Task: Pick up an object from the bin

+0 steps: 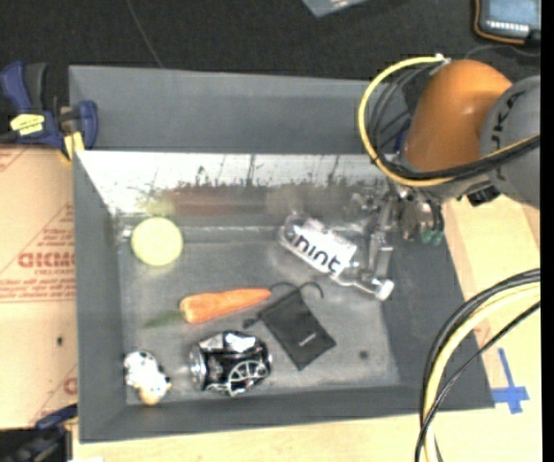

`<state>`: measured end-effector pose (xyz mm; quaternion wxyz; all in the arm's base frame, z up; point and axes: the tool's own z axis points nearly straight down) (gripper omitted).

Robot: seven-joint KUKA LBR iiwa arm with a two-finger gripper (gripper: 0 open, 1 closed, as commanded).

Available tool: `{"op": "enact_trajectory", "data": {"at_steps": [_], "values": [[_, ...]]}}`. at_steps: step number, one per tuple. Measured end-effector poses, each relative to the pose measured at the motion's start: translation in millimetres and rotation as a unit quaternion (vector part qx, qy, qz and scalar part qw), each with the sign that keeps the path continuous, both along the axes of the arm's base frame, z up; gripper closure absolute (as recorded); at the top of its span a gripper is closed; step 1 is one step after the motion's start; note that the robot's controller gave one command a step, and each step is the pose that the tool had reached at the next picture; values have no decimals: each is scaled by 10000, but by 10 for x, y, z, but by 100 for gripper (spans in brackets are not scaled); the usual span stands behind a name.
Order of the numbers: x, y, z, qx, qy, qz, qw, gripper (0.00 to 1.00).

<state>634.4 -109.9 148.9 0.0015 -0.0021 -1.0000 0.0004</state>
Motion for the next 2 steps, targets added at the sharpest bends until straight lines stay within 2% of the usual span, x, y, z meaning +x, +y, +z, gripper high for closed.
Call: {"op": "enact_trajectory", "data": {"at_steps": [1, 2], "values": [[14, 3, 52, -5, -36, 8, 10000, 0], [61, 73, -301, -5, -65, -307, 9995, 0]]}}
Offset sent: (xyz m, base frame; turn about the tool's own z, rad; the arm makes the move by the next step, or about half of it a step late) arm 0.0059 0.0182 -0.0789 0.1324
